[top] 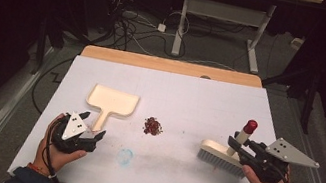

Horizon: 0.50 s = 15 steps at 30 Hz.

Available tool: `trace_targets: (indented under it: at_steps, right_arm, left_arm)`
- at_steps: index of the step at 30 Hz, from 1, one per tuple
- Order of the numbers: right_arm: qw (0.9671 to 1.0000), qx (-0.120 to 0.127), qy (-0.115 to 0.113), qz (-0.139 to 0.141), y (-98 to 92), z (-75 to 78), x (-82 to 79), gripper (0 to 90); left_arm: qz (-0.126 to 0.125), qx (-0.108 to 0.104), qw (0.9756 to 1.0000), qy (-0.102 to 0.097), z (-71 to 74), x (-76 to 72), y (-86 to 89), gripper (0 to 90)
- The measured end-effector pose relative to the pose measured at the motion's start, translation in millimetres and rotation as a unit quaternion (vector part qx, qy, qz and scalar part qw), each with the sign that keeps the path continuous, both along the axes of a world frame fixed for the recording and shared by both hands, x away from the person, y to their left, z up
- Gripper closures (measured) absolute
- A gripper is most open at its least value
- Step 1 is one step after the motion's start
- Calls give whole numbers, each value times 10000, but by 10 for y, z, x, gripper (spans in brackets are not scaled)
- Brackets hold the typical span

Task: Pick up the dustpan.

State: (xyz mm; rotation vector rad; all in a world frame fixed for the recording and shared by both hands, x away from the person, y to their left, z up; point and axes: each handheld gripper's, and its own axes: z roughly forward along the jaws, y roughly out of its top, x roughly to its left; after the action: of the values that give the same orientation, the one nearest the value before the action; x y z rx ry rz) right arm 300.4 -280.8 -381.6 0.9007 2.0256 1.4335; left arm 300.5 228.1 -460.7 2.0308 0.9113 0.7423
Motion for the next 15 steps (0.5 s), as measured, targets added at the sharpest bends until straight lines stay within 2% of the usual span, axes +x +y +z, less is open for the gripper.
trace_targets:
  at_steps: [6, 10, 15]
  right_arm:
    - [10000, -37, 25, -37, 14, -20, 6, 697]
    - [10000, -30, -62, -25, 32, 11, 1, 697]
    - [10000, -86, -11, 24, 63, -2, -33, 697]
  left_arm:
    - [45, 75, 10000, 33, -2, -15, 1, 215]
    - [134, 95, 9998, 64, -4, -17, 26, 226]
    - [244, 47, 9997, 36, 39, -29, 66, 236]
